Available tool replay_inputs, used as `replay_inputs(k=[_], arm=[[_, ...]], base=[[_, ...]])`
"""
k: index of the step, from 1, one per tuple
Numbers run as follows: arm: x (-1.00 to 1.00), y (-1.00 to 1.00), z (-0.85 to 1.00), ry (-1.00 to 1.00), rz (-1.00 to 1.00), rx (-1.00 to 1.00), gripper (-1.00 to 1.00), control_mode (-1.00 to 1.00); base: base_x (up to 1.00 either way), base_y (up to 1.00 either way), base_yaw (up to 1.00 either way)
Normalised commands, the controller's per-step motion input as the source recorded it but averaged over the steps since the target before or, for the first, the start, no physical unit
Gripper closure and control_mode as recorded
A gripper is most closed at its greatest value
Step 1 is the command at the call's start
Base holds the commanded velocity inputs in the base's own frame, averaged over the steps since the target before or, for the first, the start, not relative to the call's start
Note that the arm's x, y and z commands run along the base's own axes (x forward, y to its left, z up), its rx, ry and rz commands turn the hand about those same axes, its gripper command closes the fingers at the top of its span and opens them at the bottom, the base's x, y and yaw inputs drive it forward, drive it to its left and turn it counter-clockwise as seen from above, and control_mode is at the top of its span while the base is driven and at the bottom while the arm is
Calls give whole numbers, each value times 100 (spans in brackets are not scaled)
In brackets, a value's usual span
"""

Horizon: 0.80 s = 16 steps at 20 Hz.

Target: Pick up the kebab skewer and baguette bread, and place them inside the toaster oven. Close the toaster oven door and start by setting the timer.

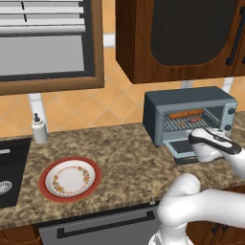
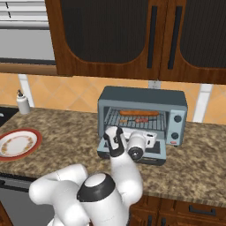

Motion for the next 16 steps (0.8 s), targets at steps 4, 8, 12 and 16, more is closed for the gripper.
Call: replay_inputs(k=[4, 8, 12, 16], arm=[[-19, -7, 16, 0, 0, 0, -100, -100], [-22, 0, 2, 0, 0, 0, -100, -100], [-1, 0, -3, 0, 0, -1, -100, -100], [2, 0, 18, 0, 0, 0, -100, -100]], base=[[0, 0, 0], [0, 0, 0], [0, 0, 0], [0, 0, 0]])
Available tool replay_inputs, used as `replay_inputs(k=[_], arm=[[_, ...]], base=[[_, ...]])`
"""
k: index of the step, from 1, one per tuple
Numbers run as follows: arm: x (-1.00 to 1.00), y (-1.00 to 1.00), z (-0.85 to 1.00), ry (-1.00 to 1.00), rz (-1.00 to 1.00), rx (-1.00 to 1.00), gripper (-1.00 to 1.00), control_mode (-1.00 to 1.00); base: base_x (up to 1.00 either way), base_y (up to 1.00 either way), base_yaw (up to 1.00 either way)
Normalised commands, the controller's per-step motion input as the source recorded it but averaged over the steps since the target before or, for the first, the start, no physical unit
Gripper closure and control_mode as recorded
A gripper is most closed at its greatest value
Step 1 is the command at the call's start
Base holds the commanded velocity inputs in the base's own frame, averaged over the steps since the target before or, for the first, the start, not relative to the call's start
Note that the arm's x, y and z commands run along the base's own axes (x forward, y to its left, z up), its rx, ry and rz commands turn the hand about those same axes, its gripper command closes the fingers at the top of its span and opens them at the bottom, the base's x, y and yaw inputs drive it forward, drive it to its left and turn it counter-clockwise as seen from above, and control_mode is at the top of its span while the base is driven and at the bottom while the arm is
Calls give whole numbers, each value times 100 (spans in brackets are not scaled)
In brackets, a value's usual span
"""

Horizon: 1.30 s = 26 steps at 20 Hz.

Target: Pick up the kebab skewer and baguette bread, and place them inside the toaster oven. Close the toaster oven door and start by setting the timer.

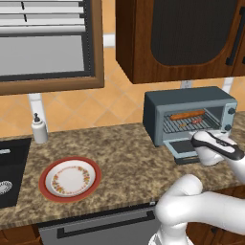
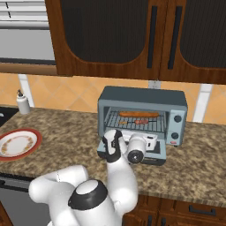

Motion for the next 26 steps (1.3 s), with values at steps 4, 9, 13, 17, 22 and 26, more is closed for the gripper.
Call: replay_inputs(k=[4, 9, 13, 17, 22, 26], arm=[[4, 0, 9, 0, 0, 0, -100, -100], [4, 0, 0, 0, 0, 0, -100, -100], [0, 0, 6, 0, 0, 0, -100, -100], [20, 6, 24, 0, 0, 0, -100, -100], [26, 9, 40, 0, 0, 0, -100, -100], [19, 4, 34, 0, 0, 0, -100, -100]], base=[[0, 0, 0], [0, 0, 0], [0, 0, 0], [0, 0, 0], [0, 0, 0], [0, 0, 0]])
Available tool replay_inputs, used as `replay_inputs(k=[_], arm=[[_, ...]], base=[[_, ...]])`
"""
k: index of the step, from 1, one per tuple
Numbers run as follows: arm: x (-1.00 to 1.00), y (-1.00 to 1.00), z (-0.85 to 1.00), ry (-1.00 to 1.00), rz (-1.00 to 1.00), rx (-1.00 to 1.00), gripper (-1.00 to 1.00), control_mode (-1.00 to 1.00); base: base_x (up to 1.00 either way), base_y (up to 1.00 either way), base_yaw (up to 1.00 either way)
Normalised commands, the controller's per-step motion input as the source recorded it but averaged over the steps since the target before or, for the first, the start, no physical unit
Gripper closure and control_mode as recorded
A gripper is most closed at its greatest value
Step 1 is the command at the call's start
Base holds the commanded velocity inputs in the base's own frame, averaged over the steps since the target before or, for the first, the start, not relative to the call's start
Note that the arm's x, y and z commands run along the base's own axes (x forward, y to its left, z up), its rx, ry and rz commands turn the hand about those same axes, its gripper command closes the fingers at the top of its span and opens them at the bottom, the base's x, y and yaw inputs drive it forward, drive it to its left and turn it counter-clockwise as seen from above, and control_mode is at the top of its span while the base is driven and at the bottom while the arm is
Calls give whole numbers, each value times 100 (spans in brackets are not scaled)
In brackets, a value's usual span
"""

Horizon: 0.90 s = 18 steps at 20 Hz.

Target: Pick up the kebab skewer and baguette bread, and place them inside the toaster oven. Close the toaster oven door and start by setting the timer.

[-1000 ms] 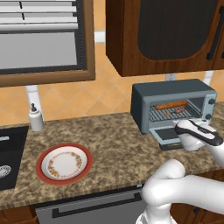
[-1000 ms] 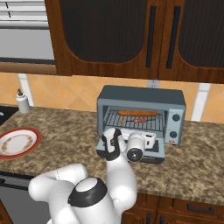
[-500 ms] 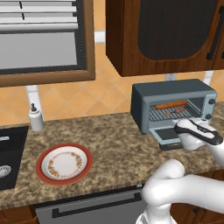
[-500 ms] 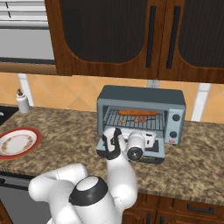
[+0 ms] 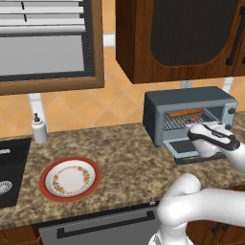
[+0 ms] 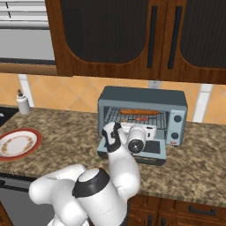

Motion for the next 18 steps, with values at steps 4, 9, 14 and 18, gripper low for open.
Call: replay_inputs(k=[4, 9, 14, 18], arm=[[7, 2, 2, 0, 0, 0, -100, -100], [-2, 1, -1, 0, 0, 0, -100, -100], [-32, -4, 0, 6, 0, 0, -100, -100], [-36, -9, 1, 5, 0, 0, -100, -100]], base=[[0, 0, 0], [0, 0, 0], [0, 0, 0], [0, 0, 0]])
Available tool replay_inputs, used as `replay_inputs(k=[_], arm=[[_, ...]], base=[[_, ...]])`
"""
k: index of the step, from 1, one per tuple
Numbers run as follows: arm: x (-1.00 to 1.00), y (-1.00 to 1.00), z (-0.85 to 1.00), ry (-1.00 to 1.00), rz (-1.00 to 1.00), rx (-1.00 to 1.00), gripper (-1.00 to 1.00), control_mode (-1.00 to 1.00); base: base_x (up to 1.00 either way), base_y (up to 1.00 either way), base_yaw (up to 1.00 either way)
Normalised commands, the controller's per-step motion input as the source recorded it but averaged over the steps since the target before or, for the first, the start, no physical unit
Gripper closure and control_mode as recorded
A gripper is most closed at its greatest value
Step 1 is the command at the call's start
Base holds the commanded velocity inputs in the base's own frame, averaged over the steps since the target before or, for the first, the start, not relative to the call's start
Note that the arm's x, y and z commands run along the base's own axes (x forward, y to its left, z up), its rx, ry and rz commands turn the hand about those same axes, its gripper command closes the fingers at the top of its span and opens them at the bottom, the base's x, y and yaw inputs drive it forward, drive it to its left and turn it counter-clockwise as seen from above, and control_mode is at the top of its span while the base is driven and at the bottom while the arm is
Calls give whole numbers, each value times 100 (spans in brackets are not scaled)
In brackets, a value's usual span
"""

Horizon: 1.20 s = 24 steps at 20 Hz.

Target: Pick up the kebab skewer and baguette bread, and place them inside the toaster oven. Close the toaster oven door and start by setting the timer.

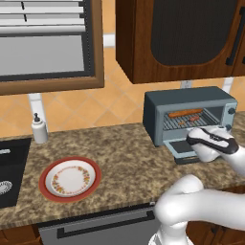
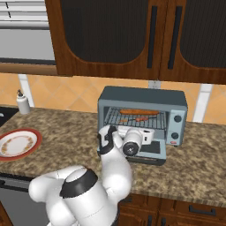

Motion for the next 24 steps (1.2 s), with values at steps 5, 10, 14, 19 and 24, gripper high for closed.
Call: replay_inputs(k=[5, 10, 14, 19, 24], arm=[[-50, -19, 16, 3, 0, 0, -100, -100], [-69, -45, 6, 16, 0, 0, -100, -100], [-74, -56, 0, 21, 0, 0, -100, -100], [-67, -52, 0, 15, 2, 0, -100, -100], [-59, -24, -7, 14, 0, 0, -100, -100]], base=[[0, 0, 0], [0, 0, 0], [0, 0, 0], [0, 0, 0], [0, 0, 0]])
